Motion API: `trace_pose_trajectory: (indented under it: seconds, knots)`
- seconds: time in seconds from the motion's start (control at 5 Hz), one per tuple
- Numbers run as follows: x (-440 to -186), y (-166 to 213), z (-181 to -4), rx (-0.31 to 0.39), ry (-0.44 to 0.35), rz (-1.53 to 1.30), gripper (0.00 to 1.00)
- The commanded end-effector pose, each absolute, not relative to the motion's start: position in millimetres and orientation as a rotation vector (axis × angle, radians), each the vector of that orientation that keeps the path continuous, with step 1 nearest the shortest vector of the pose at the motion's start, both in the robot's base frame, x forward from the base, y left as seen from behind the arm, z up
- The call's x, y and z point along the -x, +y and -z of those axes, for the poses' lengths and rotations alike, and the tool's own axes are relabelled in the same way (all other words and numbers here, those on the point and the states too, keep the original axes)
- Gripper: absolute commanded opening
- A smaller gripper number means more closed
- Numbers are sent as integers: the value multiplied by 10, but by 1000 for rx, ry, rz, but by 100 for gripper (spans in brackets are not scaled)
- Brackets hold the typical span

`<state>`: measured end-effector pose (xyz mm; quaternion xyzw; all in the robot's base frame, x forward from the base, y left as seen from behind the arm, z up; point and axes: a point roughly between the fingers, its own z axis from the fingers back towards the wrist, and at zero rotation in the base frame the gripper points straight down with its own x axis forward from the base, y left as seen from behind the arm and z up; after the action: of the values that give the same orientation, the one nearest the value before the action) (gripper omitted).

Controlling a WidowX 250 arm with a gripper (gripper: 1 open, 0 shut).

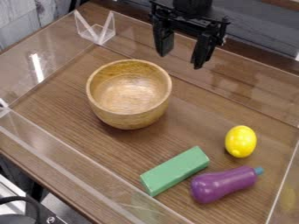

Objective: Put the purple eggplant in the brown bowl

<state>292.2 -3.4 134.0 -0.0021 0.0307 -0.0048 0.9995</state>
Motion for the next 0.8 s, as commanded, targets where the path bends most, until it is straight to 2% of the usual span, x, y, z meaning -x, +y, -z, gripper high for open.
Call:
trace_pose_trajectory:
  seconds: [0.0,0.2,0.6]
  knots:
    - [-2849,-77,-1260,9,85,24,100]
    - [-2618,-230,-1159,17,99,226,100]
    - [-2273,-550,-1098,18,84,597,100]
